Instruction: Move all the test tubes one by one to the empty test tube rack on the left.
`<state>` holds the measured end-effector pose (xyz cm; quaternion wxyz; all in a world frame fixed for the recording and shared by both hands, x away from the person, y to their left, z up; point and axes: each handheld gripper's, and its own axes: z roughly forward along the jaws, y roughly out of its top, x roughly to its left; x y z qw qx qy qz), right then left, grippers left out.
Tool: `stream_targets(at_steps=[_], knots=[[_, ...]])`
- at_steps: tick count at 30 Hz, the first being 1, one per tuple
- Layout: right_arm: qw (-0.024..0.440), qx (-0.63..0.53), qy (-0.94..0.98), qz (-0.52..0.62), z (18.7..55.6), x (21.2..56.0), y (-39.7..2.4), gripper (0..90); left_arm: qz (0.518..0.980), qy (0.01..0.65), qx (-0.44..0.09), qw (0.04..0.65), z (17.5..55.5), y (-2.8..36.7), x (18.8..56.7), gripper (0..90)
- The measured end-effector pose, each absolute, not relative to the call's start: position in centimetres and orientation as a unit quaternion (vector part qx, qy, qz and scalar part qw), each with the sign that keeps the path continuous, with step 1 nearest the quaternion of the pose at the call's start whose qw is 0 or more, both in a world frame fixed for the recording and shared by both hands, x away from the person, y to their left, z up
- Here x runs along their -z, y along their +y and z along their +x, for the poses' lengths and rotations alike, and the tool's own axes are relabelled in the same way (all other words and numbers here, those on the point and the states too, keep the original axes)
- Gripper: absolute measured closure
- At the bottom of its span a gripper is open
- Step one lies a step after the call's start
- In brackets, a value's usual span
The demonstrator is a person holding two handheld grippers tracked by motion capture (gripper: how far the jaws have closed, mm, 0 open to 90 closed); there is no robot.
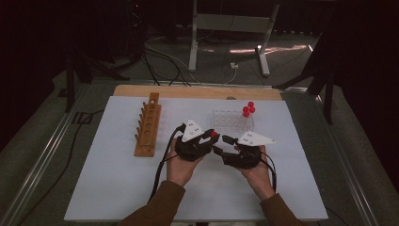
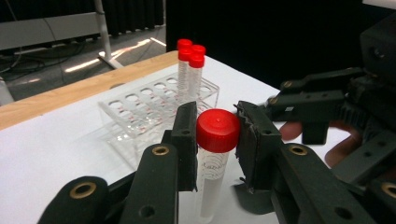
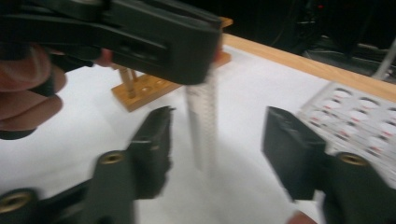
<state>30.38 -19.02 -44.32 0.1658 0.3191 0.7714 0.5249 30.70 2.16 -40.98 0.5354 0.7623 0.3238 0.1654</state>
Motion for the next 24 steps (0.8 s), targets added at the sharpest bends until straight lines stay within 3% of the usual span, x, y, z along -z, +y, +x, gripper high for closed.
stream_targets(at_steps=[1, 2, 3, 4, 7, 11, 24], knots=[[0.168, -0.528, 0.767, 0.324, 30.4, 44.2, -19.5, 29.0, 0.76, 0.326, -0.169, 0.537, 30.7, 2.5, 40.8, 71.2], [0.168, -0.528, 0.767, 0.324, 30.4, 44.2, -19.5, 29.0, 0.76, 0.326, -0.169, 0.537, 30.7, 2.5, 40.8, 71.2], [0.171, -0.532, 0.763, 0.325, 30.3, 44.0, -19.9, 17.3, 0.757, 0.329, -0.172, 0.537, 30.8, 2.8, 40.7, 71.2], [0.171, -0.532, 0.763, 0.325, 30.3, 44.0, -19.9, 17.3, 0.757, 0.329, -0.172, 0.537, 30.8, 2.8, 40.7, 71.2], [0.183, -0.528, 0.761, 0.329, 30.0, 43.9, -21.1, 4.6, 0.753, 0.337, -0.176, 0.537, 31.0, 3.5, 40.5, 71.2], [0.195, -0.528, 0.755, 0.337, 29.9, 44.0, -22.7, 0.5, 0.746, 0.344, -0.178, 0.542, 31.1, 4.2, 40.4, 71.2], [0.233, -0.529, 0.732, 0.361, 28.7, 44.8, -26.7, 0.0, 0.73, 0.364, -0.191, 0.546, 32.1, 6.7, 39.7, 71.2]])
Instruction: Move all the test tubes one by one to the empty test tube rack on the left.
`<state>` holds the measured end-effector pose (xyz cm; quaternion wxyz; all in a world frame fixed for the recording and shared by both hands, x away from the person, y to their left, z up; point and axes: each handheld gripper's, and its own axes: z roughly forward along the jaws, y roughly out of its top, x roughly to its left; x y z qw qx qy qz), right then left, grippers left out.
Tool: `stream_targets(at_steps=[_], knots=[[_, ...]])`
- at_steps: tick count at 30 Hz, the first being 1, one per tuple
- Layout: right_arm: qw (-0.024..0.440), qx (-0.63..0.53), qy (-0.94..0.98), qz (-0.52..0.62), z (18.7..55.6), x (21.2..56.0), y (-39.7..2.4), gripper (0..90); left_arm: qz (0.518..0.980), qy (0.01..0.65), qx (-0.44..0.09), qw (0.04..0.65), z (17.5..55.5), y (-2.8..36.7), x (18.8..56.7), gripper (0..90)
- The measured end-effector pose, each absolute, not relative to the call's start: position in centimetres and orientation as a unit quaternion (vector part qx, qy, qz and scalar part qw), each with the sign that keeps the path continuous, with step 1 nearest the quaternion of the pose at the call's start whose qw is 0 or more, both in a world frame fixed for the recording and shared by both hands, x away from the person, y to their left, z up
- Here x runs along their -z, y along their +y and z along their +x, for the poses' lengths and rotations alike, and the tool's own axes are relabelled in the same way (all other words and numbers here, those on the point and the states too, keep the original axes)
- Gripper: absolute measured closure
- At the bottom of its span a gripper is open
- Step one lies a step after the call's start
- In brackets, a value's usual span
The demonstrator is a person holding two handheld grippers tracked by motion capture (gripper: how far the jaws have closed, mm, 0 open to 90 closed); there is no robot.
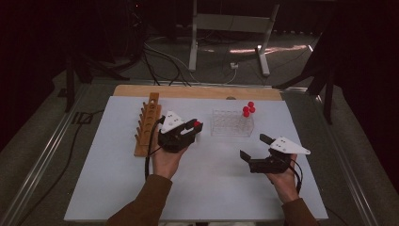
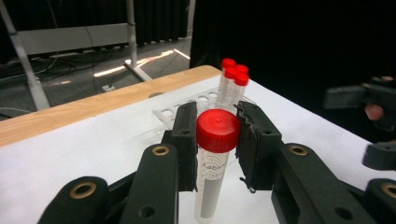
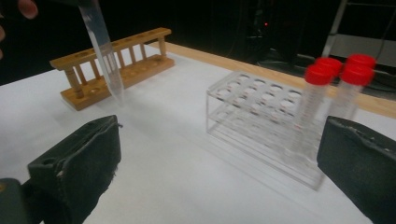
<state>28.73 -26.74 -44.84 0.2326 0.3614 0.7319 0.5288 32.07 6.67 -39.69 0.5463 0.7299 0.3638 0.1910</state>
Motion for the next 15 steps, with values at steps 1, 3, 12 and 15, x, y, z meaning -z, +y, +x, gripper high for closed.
stream_targets(at_steps=[1, 3, 12, 15], knots=[[0.233, -0.53, 0.729, 0.365, 28.5, 45.3, -27.2, 0.0, 0.726, 0.367, -0.195, 0.547, 32.2, 7.2, 39.5, 71.2], [0.236, -0.523, 0.732, 0.368, 28.5, 45.7, -27.5, 0.0, 0.722, 0.371, -0.2, 0.549, 32.4, 7.7, 39.2, 71.2], [0.246, -0.527, 0.719, 0.381, 28.5, 45.8, -28.3, 0.0, 0.704, 0.385, -0.216, 0.556, 33.3, 10.1, 38.4, 71.1], [0.249, -0.529, 0.714, 0.386, 28.6, 45.8, -28.5, 0.0, 0.696, 0.395, -0.23, 0.554, 33.9, 11.3, 37.9, 71.1]])
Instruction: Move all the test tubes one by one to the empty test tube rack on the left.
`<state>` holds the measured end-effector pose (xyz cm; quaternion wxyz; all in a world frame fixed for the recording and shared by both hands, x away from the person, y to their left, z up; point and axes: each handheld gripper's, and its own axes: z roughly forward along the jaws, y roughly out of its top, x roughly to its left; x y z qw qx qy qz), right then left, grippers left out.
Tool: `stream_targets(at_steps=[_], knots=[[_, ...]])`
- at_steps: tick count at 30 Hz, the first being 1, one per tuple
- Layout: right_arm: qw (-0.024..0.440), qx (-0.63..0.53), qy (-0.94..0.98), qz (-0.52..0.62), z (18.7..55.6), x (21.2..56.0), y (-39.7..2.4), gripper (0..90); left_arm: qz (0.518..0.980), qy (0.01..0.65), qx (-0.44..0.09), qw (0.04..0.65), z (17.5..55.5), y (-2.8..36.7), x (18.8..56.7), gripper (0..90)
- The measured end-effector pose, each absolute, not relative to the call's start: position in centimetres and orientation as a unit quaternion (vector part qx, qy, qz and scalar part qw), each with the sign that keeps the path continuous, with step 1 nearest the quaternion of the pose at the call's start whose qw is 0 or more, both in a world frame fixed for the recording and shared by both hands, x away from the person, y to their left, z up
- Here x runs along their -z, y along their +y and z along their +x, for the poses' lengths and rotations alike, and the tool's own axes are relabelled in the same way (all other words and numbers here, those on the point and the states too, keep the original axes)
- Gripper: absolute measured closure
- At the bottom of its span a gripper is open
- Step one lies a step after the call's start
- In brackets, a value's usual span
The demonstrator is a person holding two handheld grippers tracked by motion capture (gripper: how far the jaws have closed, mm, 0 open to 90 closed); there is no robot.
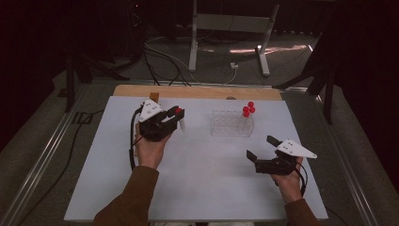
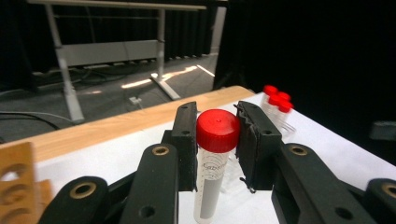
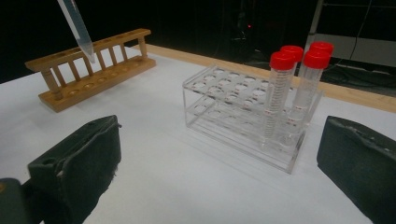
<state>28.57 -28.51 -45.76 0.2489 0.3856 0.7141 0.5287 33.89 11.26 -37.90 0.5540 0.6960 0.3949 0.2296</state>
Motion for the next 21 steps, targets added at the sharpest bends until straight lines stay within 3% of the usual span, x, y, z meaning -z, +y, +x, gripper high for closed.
stream_targets(at_steps=[21], knots=[[0.243, -0.539, 0.699, 0.403, 29.1, 45.8, -29.2, 0.0, 0.663, 0.436, -0.316, 0.52, 38.5, 16.1, 37.1, 71.1]])
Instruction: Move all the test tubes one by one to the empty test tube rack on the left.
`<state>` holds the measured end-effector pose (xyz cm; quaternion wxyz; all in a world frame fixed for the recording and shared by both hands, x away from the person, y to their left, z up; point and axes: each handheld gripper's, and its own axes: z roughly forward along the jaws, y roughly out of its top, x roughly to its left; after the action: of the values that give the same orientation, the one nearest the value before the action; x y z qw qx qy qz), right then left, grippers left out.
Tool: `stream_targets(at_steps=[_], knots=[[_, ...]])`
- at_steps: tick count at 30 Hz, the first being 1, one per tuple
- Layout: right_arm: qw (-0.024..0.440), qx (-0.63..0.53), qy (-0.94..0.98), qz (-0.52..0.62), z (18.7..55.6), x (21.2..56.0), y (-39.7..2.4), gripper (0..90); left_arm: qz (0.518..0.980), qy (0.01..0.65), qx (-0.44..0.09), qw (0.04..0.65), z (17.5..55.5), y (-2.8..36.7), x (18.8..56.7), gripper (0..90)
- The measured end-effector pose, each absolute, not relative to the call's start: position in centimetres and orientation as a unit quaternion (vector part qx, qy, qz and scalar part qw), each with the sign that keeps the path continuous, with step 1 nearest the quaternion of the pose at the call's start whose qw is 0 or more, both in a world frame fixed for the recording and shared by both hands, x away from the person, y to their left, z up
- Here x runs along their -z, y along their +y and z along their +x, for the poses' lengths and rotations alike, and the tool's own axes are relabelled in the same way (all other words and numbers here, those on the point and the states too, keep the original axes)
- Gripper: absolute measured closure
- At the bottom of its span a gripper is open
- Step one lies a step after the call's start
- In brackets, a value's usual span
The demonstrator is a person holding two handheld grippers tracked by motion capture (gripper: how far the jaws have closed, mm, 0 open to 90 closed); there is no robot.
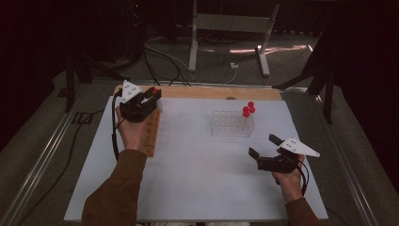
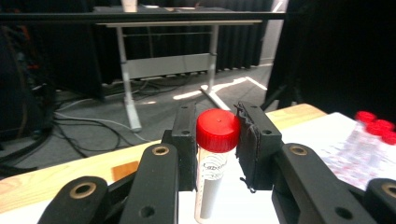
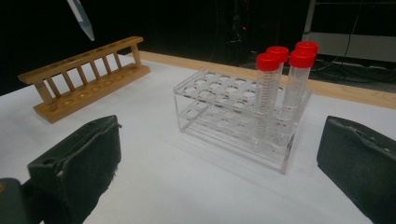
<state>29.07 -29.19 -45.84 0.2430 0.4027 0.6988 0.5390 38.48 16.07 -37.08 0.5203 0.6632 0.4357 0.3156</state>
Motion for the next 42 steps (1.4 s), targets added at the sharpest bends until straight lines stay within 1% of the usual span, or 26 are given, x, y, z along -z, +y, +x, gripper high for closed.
stream_targets(at_steps=[8, 18, 21, 30, 36, 39, 42], knots=[[0.241, -0.541, 0.699, 0.401, 29.0, 45.9, -29.1, 0.0, 0.647, 0.46, -0.351, 0.497, 40.1, 16.6, 38.2, 71.1], [0.238, -0.545, 0.697, 0.401, 28.8, 46.0, -29.2, 0.0, 0.631, 0.489, -0.368, 0.477, 41.9, 17.3, 39.7, 70.9], [0.241, -0.547, 0.695, 0.4, 28.7, 46.0, -29.3, 0.0, 0.621, 0.499, -0.362, 0.484, 42.3, 17.5, 40.0, 70.8], [0.239, -0.545, 0.697, 0.4, 28.5, 46.1, -29.3, 0.0, 0.654, 0.517, -0.333, 0.441, 43.6, 16.8, 42.0, 70.2], [0.238, -0.545, 0.697, 0.4, 28.5, 46.2, -29.2, 0.0, 0.666, 0.527, -0.321, 0.419, 44.0, 16.8, 43.1, 70.3], [0.24, -0.545, 0.697, 0.4, 28.4, 46.1, -29.2, 0.0, 0.662, 0.536, -0.315, 0.418, 44.3, 16.9, 43.3, 70.2], [0.239, -0.544, 0.697, 0.402, 28.4, 46.2, -29.3, 0.0, 0.668, 0.542, -0.307, 0.408, 44.5, 16.9, 43.8, 70.2]])
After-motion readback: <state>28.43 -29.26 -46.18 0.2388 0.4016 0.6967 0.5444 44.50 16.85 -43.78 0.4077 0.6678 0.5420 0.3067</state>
